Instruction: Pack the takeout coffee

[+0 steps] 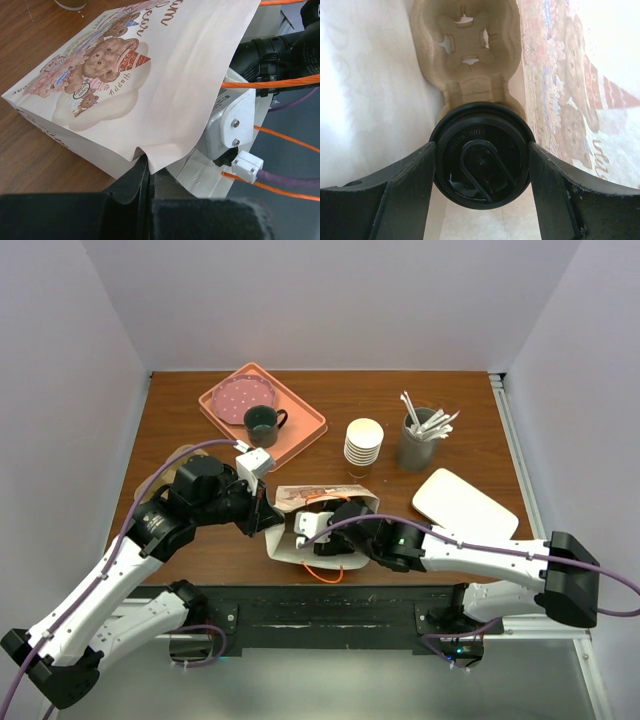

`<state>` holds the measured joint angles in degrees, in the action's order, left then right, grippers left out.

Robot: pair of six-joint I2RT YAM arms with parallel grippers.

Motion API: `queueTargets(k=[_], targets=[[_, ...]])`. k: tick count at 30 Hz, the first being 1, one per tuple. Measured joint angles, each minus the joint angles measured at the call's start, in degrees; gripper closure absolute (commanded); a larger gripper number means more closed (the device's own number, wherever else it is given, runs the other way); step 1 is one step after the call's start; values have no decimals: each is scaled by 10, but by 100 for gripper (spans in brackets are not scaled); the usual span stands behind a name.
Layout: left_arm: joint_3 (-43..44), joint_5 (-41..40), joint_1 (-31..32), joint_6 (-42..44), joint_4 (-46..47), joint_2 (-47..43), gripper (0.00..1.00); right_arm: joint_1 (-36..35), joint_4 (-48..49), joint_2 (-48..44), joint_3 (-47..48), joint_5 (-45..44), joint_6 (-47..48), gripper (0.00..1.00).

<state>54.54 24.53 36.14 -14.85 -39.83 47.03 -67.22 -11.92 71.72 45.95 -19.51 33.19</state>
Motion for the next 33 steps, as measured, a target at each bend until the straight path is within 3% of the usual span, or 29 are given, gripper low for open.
queueTargets(k=[33], targets=[[14,-12,2,5,15,34,100,34,27,-28,-33,12,-40,70]])
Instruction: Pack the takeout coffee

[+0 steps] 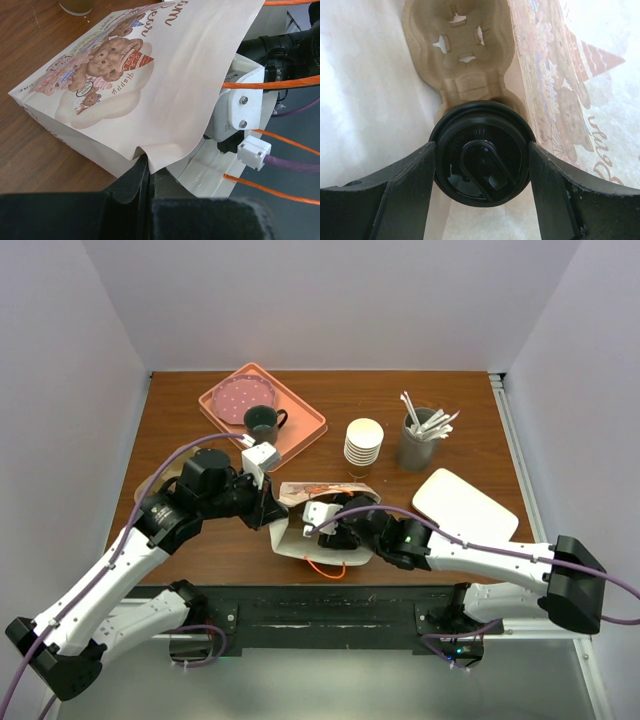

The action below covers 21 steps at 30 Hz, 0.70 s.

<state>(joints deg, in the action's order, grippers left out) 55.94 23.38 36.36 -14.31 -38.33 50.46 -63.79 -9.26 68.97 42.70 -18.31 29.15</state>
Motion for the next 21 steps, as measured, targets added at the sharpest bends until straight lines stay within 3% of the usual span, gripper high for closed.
queueTargets(k=[21], targets=[[16,-9,2,4,-8,19,100,3,99,29,-30,-37,0,63]])
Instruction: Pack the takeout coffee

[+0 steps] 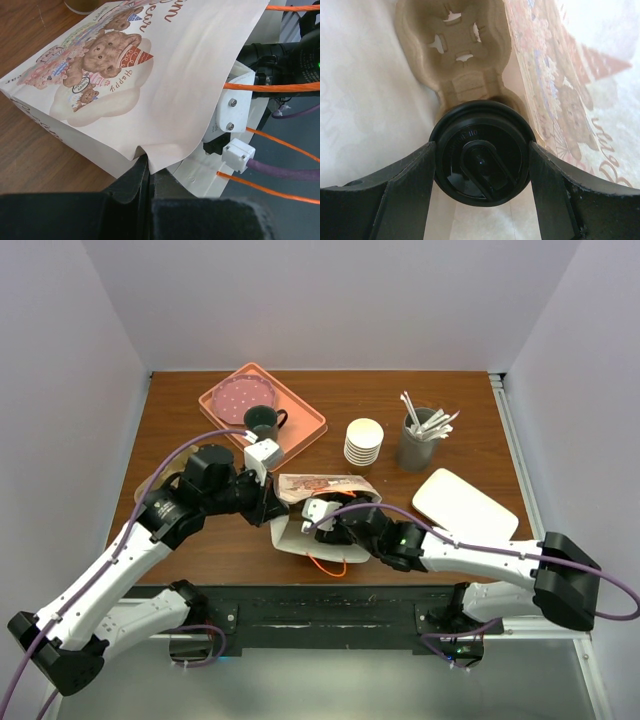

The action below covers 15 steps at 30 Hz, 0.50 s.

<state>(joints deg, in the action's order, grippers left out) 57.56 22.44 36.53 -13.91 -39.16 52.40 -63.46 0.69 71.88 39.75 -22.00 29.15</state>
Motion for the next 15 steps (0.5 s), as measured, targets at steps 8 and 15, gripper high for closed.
queueTargets(k=[8,15], targets=[[12,21,0,0,-17,1,98,4,3,-30,-24,15,-1,71],[12,32,3,0,-21,1,97,5,25,-24,-28,20,2,68]])
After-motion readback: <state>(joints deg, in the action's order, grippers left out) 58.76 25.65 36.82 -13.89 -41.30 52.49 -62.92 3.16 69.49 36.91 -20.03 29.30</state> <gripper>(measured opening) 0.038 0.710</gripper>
